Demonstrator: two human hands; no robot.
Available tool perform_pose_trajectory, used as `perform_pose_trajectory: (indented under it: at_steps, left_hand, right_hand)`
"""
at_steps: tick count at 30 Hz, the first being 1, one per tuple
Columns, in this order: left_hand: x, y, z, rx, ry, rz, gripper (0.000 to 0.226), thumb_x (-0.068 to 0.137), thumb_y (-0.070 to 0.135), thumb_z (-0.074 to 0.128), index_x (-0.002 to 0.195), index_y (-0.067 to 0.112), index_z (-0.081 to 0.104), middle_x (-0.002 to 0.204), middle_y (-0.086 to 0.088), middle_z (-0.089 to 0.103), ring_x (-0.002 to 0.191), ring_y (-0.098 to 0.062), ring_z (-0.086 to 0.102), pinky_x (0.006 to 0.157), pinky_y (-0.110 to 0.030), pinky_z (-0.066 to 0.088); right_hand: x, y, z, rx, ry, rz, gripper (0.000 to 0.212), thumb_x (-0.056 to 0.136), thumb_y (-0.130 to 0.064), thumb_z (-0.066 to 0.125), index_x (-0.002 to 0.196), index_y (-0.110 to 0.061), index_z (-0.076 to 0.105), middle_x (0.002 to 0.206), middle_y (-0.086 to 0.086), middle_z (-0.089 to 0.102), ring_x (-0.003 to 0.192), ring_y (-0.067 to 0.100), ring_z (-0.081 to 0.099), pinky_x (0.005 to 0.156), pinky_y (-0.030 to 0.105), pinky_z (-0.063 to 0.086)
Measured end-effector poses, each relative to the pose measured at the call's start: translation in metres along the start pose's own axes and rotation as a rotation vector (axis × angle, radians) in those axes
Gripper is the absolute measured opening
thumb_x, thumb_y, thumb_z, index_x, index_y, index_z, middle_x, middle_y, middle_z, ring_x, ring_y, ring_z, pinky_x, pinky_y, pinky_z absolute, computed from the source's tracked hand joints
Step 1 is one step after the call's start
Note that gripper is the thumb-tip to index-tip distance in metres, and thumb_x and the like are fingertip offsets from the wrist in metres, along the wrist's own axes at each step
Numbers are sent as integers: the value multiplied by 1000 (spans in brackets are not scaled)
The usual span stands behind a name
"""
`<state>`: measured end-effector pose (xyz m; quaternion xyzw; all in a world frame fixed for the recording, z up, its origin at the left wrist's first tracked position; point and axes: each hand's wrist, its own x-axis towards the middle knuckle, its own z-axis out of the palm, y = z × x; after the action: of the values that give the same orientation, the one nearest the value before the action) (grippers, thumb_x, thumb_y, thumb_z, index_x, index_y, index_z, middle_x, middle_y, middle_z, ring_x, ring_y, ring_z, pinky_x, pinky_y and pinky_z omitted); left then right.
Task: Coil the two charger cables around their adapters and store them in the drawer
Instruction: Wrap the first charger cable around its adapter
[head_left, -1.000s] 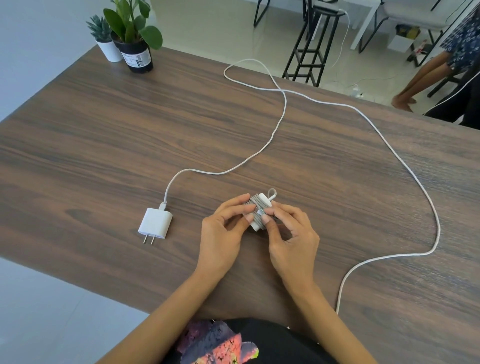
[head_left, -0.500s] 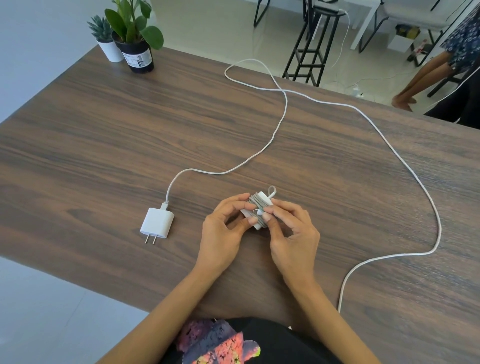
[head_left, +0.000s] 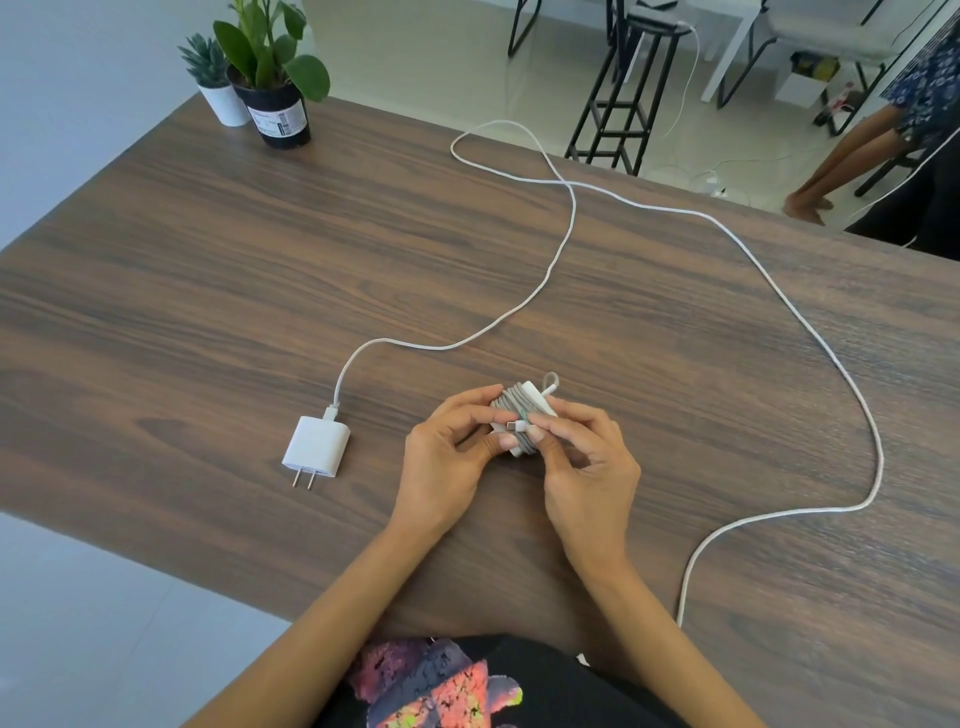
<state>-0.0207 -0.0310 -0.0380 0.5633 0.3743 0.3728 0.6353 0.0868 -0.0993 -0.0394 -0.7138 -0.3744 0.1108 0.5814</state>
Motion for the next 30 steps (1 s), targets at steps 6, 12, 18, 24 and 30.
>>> perform_pose_trajectory:
  at_steps: [6,12,18,24,30]
  left_hand:
    - [2,-2,2,16,18,7,26,77,-4,70,85,21,72,116,2,64,109,-9,63,92,-22,49]
    - [1,-4,0,76,5,17,34,76,-3,72,90,28,73,119,4,64,112,-10,61,93,-23,48]
    - [-2,2,7,104,10,42,25,75,-6,72,94,10,71,119,-2,61,109,-2,60,84,-10,47]
    - [1,1,7,90,21,28,29,75,-2,73,89,22,70,119,1,62,108,-6,62,84,-11,48]
    - [1,-1,9,62,11,21,34,73,-6,74,90,23,70,121,-1,61,110,-11,62,88,-18,50]
  right_hand:
    - [0,2,-11,-5,-93,15,30,78,0,71,98,-23,73,109,-13,67,104,4,58,89,11,42]
    - [3,-2,-18,88,-137,76,35,75,9,70,99,-17,72,112,-10,67,107,7,61,83,8,46]
    - [1,2,-20,84,-91,77,33,74,6,72,92,-22,73,107,-5,68,98,1,65,84,13,49]
    - [1,4,-18,59,-41,26,34,74,3,74,90,-27,71,105,-12,68,100,6,66,88,16,48]
    - [2,8,-16,-61,-67,-64,26,77,0,72,94,-19,73,109,-12,67,102,4,60,90,14,44]
